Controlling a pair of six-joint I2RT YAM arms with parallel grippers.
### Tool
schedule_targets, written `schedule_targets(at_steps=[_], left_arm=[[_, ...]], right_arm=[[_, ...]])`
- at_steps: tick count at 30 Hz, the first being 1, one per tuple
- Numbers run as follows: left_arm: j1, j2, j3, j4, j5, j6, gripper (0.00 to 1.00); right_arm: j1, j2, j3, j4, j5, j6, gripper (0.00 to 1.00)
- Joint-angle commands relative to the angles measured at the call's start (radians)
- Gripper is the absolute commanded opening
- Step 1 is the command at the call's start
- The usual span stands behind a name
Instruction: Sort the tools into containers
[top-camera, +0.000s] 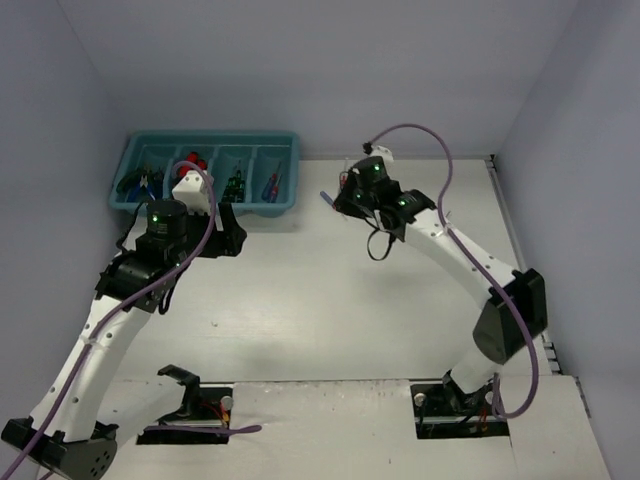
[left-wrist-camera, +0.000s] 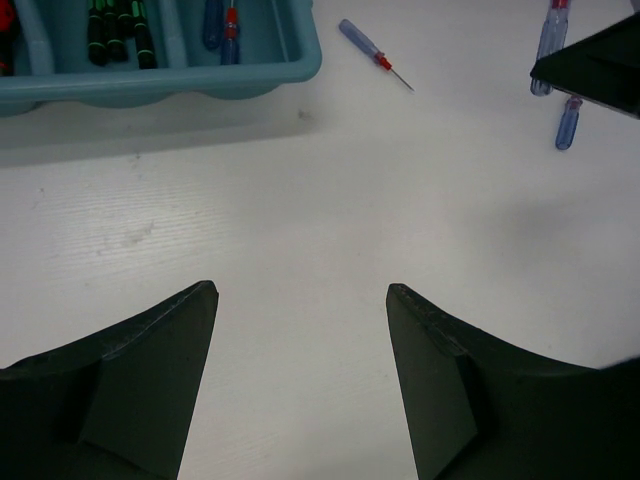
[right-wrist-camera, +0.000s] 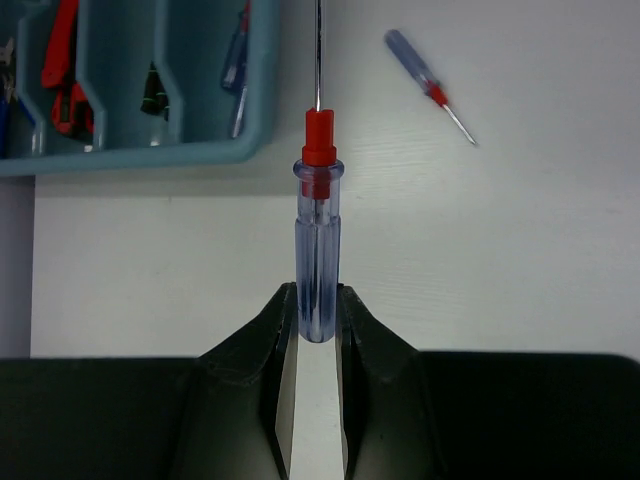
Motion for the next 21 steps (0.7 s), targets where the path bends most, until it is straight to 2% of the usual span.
schedule_targets(at_steps=[1, 8, 9, 11, 14, 17, 21], left_arm=[[0.007, -0.052, 0.013, -0.053, -0.052, 0.012, 0.67], [0.012, -0.104, 0.010, -0.124, -0.072, -0.002, 0.67], [0.012, -0.105, 0.009, -0.130, -0.072, -0.007, 0.67], [0.013, -0.120, 0.003, -0.148, -0.077, -0.013, 0.67], [0.012, -0.147, -0.002, -0.169, -0.081, -0.019, 0.67], [0.013, -0.164, -0.004, -0.184, -0.093, -0.022, 0.67], [0.014, -0.176, -0.010, -0.192, -0.096, -0.021, 0.67]], right_arm=[[0.035, 0.260, 0.275, 0.072, -0.115, -0.103, 0.00], [0.063, 0.600, 0.762, 0.083, -0.203, -0.129, 0.02], [0.063, 0.639, 0.767, 0.084, -0.204, -0.128, 0.02], [0.064, 0.739, 0.891, 0.097, -0.219, -0.126, 0.05], [0.064, 0.827, 0.997, 0.116, -0.216, -0.127, 0.25], [0.064, 0.854, 1.004, 0.142, -0.204, -0.132, 0.49], [0.062, 0.813, 0.984, 0.149, -0.172, -0.186, 0.63]])
